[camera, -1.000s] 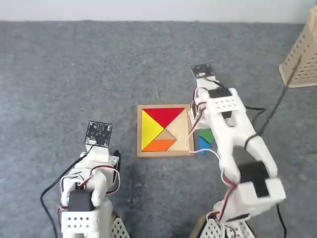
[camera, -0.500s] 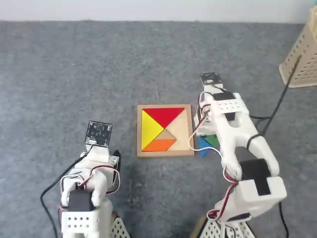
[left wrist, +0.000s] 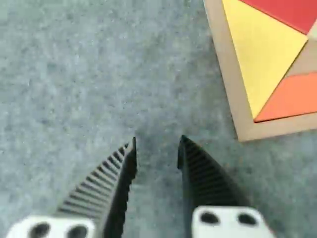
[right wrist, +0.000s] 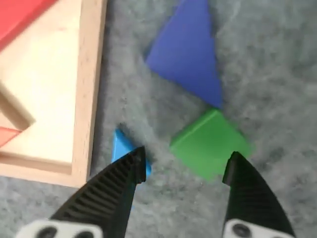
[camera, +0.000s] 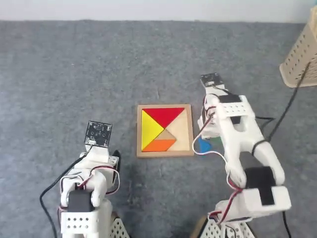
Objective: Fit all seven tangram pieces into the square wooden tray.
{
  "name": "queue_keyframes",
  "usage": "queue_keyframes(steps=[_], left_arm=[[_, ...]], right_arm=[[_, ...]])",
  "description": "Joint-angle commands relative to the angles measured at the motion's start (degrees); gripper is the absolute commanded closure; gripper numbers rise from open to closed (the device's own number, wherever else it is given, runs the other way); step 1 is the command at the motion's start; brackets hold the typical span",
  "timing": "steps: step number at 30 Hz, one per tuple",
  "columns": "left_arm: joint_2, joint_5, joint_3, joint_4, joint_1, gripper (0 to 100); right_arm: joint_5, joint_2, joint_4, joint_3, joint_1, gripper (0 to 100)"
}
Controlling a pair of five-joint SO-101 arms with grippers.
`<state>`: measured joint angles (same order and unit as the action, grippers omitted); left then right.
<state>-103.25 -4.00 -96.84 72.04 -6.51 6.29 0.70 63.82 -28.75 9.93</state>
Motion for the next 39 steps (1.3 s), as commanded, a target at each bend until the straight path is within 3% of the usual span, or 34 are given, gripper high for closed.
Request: queue_keyframes(steps=[1,5,8,14,20,23,28,32,39], left_arm=[[-0.88,0.44,0.31,0.26,0.09,87],[-0.88,0.44,0.31,0.26,0.0,87],[-0.88,0.44,0.31,0.26,0.0,87],[-0.88,0.44,0.31,0.26,0.0,87],[-0.88,0.44,0.31,0.26,0.0,87],[-0.88,0.44,0.31,0.26,0.0,87],[-0.88,0.44,0.31,0.26,0.0,87],[-0.88,0.44,0.31,0.26,0.0,87],[-0.88,0.44,0.31,0.26,0.0,87]], right_arm=[[0.7,-6.46,-0.92,-1.14,-0.92,73.4],[10.11,-6.2,-2.33,-1.93,-1.1,73.4],[11.16,-3.38,-2.77,-1.58,-1.54,73.4],[-2.02,3.3,-2.15,3.16,-6.9,73.5],[-14.86,7.43,-1.71,4.4,-5.05,73.5],[-16.79,8.04,-1.98,4.4,-3.65,73.5],[-13.1,7.96,-1.54,4.4,-3.74,73.5],[-12.22,7.87,-1.45,4.48,-7.08,73.5],[-28.04,7.87,-1.45,6.24,-7.43,73.5]])
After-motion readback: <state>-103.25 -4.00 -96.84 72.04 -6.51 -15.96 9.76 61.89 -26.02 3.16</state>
